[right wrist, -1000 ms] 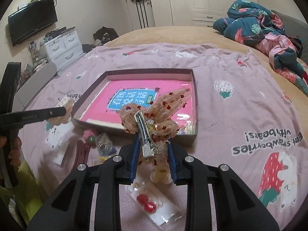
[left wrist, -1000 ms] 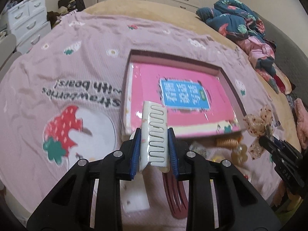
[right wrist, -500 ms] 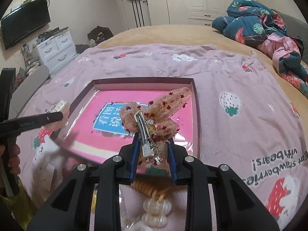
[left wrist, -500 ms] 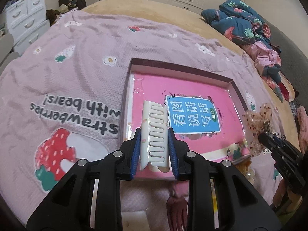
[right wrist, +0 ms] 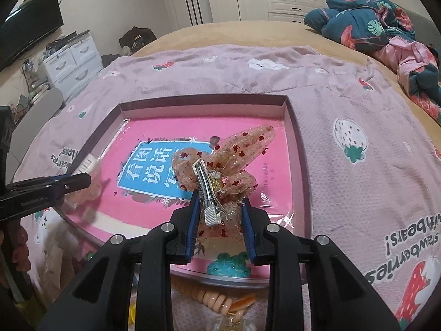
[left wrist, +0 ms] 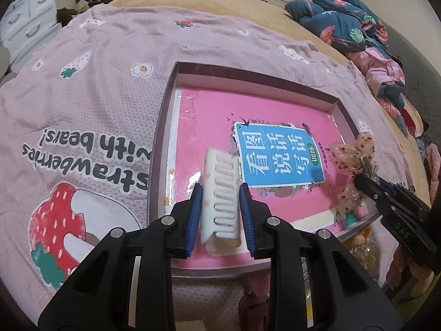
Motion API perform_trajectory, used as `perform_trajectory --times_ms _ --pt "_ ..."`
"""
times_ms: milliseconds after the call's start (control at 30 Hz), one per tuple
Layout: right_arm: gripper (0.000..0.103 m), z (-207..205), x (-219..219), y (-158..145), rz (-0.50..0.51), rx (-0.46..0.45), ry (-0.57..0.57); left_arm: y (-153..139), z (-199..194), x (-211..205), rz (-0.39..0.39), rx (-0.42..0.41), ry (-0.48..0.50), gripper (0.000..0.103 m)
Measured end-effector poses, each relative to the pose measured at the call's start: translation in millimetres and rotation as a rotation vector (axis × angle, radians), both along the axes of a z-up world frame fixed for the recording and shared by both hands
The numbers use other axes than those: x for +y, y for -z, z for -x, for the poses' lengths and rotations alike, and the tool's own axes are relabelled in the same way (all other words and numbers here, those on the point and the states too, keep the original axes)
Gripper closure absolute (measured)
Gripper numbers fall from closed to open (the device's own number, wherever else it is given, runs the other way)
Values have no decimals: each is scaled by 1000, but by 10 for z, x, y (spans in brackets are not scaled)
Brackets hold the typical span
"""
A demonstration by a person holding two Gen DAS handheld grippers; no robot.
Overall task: Organize jewelry
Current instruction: 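Carry both clips into the box and open both tools to release them, then withdraw both tools from the box back over the remaining accessories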
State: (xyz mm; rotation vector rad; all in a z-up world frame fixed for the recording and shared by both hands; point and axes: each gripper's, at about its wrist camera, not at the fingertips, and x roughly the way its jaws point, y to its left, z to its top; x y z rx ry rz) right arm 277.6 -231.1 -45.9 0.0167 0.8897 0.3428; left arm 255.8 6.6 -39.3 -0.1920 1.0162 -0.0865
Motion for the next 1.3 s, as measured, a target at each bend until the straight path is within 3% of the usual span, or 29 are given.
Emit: perform_trajectory --times_ms 167,300,500,967,1300 --pt "68 27 12 23 8 -2 10 -36 23 -16 -3 -10 6 73" --pt "48 84 -17 -1 10 -15 23 -74 65 -5 -1 -16 5 70" --pt "37 218 -129 -96 5 -46 47 -155 149 7 6 -32 3 63" --pt "28 710 -447 -431 -7 -111 73 -406 520 90 7 -72 -28 29" --pt "24 1040 -573 -617 -15 -145 73 -556 830 114 15 -109 -47 22"
